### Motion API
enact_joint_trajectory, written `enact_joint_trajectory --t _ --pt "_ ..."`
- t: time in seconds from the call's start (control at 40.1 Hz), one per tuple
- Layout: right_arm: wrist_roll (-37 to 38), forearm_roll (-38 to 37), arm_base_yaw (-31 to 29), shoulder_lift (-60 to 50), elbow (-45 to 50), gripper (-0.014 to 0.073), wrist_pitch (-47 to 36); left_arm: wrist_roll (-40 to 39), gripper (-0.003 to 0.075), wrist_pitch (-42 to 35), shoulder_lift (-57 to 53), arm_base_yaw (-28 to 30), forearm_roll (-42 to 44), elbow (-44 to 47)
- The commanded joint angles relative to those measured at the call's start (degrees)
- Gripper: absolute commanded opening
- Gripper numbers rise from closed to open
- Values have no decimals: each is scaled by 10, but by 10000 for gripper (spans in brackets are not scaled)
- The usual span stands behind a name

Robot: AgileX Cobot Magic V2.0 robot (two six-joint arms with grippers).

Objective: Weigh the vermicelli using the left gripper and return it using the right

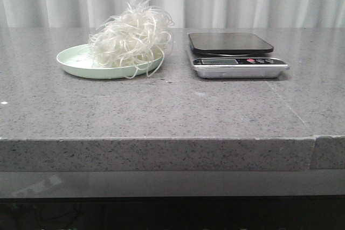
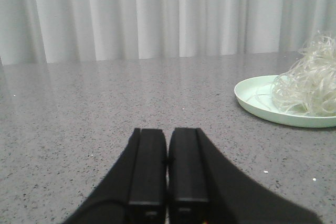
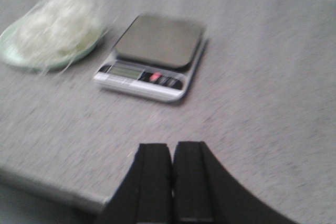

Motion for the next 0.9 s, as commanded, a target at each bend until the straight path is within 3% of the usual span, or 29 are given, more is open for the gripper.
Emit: enact_joint_trajectory --t 0.0,0.149,0.249,0.523,0.623,0.872 --pt "0 -4 -47 -65 53 158 -145 1 155 -49 -14 1 -6 21" --pt "0 -4 -101 -150 154 158 -290 1 155 -49 -14 1 -6 21" --pt "0 -4 -116 -185 214 158 -346 1 155 -49 -14 1 -6 21" --pt "0 38 -149 -217 341 158 -371 1 155 -49 -14 1 -6 21" --pt "0 44 -149 -216 339 158 -341 1 155 -49 -14 1 -6 21" --pt "0 42 -148 -216 339 158 -363 1 155 -49 -13 1 -6 21"
